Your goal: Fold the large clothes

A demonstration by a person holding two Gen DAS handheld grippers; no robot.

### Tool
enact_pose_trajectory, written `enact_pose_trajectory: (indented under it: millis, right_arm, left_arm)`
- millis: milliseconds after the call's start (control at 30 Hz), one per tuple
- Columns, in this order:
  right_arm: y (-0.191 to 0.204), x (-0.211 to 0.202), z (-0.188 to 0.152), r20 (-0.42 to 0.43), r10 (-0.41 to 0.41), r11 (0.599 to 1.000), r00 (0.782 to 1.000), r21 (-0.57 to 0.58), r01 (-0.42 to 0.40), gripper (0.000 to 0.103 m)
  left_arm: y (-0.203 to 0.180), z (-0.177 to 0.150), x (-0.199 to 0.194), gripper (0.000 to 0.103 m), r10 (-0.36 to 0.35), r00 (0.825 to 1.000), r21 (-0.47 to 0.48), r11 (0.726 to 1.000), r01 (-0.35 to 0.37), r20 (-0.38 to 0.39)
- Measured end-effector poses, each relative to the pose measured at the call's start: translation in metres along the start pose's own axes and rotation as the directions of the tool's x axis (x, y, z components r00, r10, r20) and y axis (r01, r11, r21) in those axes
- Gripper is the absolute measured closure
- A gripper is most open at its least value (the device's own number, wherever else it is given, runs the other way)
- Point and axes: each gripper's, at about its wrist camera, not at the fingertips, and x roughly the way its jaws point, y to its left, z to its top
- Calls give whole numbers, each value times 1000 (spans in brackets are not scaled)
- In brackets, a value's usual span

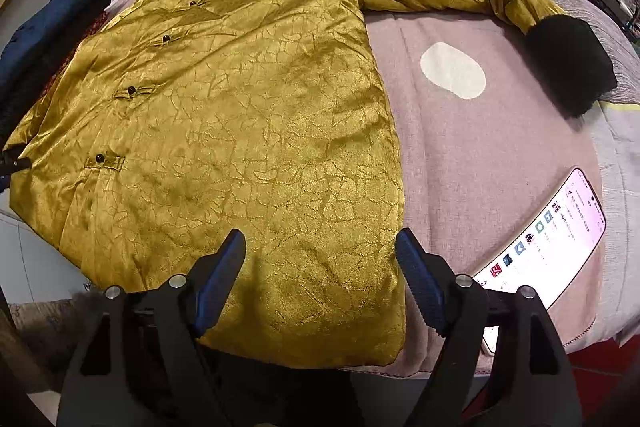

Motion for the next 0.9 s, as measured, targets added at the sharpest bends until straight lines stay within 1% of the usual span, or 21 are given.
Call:
enact_pose_trajectory:
  millis: [67, 100, 133, 233, 300, 333, 367, 400, 500, 567, 633, 667, 700, 733, 767, 833, 900]
  right_arm:
    - [2, -1, 0, 1, 1, 1000, 1000, 1, -1, 26]
    - [2, -1, 0, -1, 2, 1000, 1000, -1, -2, 26]
    - [4, -1, 0, -3, 3, 1000, 1000, -5, -3, 26]
    - [10, 2, -1, -20, 9, 1000, 1000, -20, -9, 25]
    - [13, 6, -3, -34, 6, 1000, 999, -26, -7, 25]
    - [14, 7, -3, -36, 5, 1000, 999, -30, -6, 25]
    - [15, 6, -3, -31, 5, 999, 1000, -32, -6, 25]
    - [16, 5, -3, -24, 6, 999, 1000, -31, -7, 25]
    - [16, 0, -1, 1, 11, 999, 1000, -32, -11, 25]
    - [19, 2, -1, -2, 7, 999, 1000, -47, -8, 25]
    - [25, 13, -4, -41, -10, 996, 999, -86, 7, 25]
    - [30, 21, -6, -69, -37, 992, 997, -122, 28, 22]
    - [34, 27, -9, -86, -58, 988, 995, -147, 44, 12]
    - [39, 38, -14, -114, -90, 980, 989, -188, 67, 11]
    - [43, 43, -17, -122, -114, 973, 986, -215, 86, 10]
    - [48, 45, -18, -98, -139, 966, 985, -232, 113, 7]
    - [49, 48, -17, -103, -141, 967, 985, -228, 115, 6]
  left_arm:
    - [-5, 4, -13, 18, 21, 997, 22, 999, -23, 77]
    - [-10, 7, -22, 15, 34, 992, 34, 999, -38, 124]
    - [-13, 9, -29, 14, 36, 987, 42, 998, -43, 154]
    - [-22, 20, -34, 8, 7, 982, 54, 998, -17, 186]
    - [-34, 15, -26, 7, -23, 988, 63, 998, 13, 152]
    - [-32, 7, -26, 7, -42, 990, 73, 997, 32, 136]
    - [-39, 3, -22, 7, -67, 991, 90, 994, 56, 115]
    - [-51, -5, -15, 7, -87, 993, 121, 990, 77, 85]
    - [-80, -29, 2, 7, -105, 994, 206, 974, 97, 30]
    - [-98, -43, 17, 7, -99, 995, 261, 960, 99, -15]
    - [-114, -59, 36, 7, -83, 994, 311, 945, 101, -71]
    - [-121, -69, 49, 7, -49, 993, 336, 938, 83, -109]
    - [-123, -74, 56, 6, -33, 992, 345, 936, 73, -122]
    - [-123, -78, 59, 5, -42, 994, 336, 939, 74, -101]
    - [-119, -82, 58, 5, -68, 996, 309, 947, 83, -58]
    - [-116, -85, 58, 5, -85, 995, 295, 951, 94, -45]
    - [-114, -87, 58, 5, -95, 995, 296, 950, 101, -36]
